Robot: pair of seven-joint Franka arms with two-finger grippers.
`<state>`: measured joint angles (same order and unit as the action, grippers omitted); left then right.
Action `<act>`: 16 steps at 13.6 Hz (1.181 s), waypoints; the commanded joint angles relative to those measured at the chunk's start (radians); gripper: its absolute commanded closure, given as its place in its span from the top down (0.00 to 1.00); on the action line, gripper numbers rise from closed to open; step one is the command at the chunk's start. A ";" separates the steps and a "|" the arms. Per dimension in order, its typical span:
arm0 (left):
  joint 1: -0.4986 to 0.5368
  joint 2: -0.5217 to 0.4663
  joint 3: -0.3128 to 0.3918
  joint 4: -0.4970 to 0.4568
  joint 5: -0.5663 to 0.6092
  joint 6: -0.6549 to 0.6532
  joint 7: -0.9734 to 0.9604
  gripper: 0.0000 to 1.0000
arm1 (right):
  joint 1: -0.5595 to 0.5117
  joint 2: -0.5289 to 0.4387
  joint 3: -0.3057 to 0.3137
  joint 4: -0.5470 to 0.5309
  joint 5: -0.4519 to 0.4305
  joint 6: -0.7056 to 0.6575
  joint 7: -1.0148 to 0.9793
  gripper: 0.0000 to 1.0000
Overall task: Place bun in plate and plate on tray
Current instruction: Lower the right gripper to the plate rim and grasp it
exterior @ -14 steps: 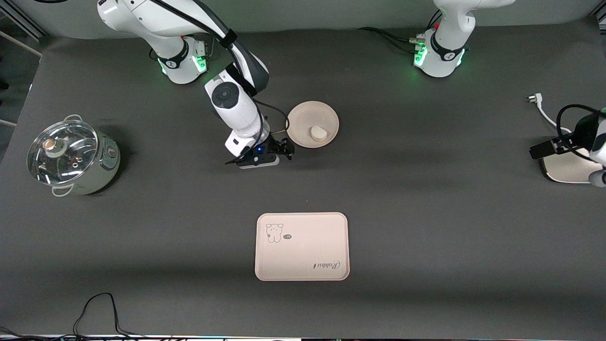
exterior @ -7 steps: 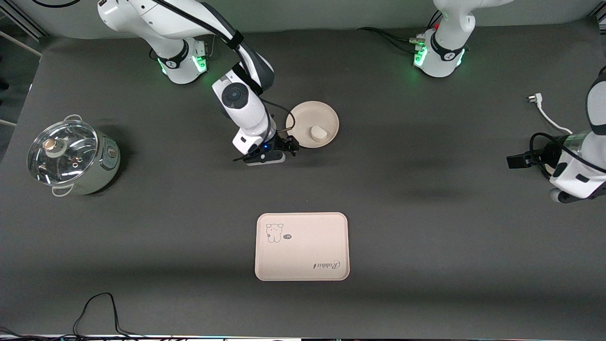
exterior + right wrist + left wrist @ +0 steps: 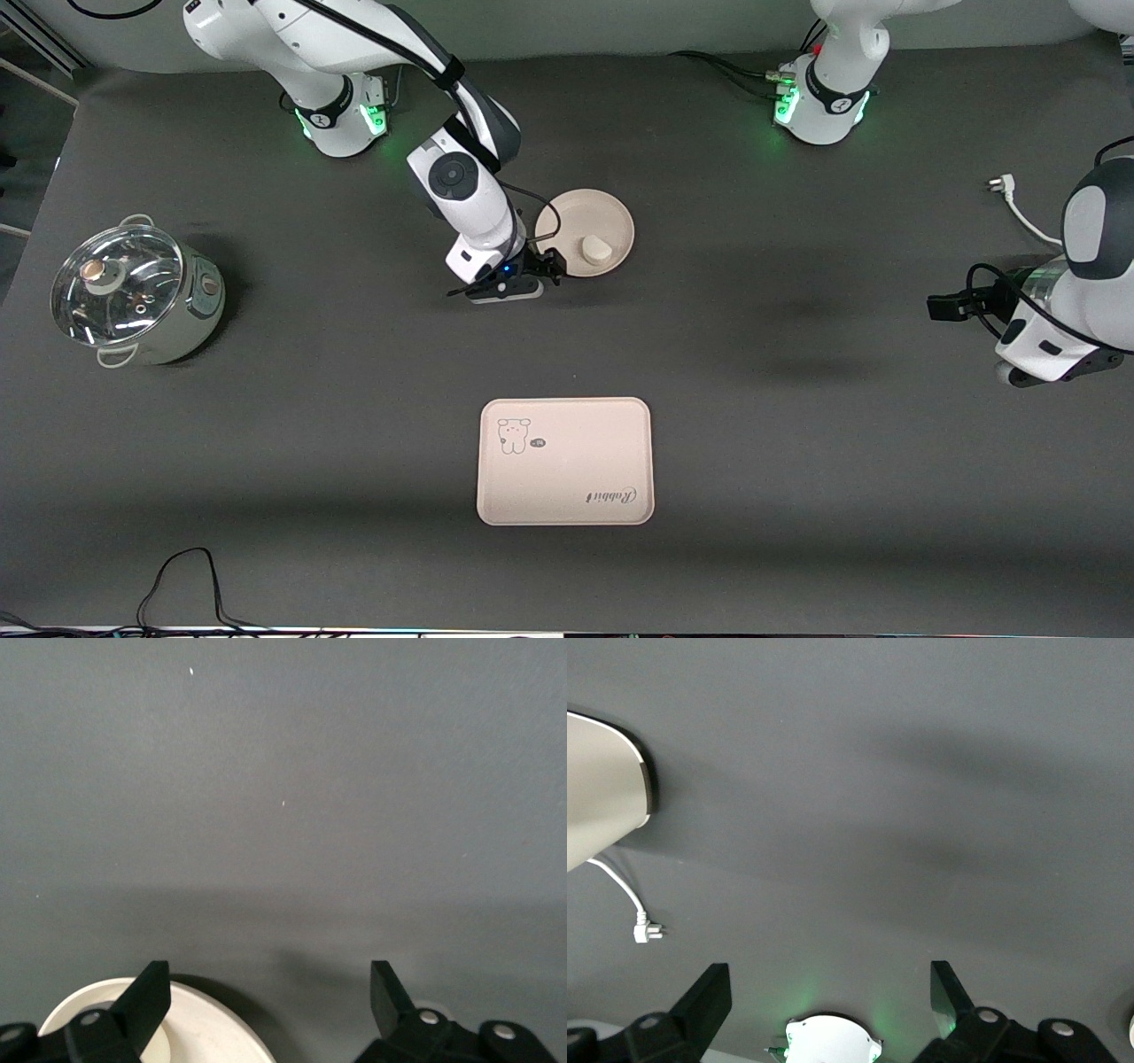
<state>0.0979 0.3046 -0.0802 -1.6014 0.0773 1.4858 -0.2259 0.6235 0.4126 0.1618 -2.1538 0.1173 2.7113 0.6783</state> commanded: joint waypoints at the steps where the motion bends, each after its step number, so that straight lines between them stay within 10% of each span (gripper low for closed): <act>1: 0.008 -0.007 -0.007 -0.012 0.007 0.007 -0.006 1.00 | 0.076 0.046 -0.042 0.000 0.008 0.064 0.050 1.00; 16: 0.013 -0.002 -0.007 -0.022 0.007 0.010 -0.004 1.00 | 0.160 -0.046 -0.065 -0.064 0.010 -0.079 0.087 1.00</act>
<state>0.1034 0.3140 -0.0802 -1.6087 0.0774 1.4858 -0.2259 0.7662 0.4325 0.1128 -2.1988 0.1173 2.6907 0.7479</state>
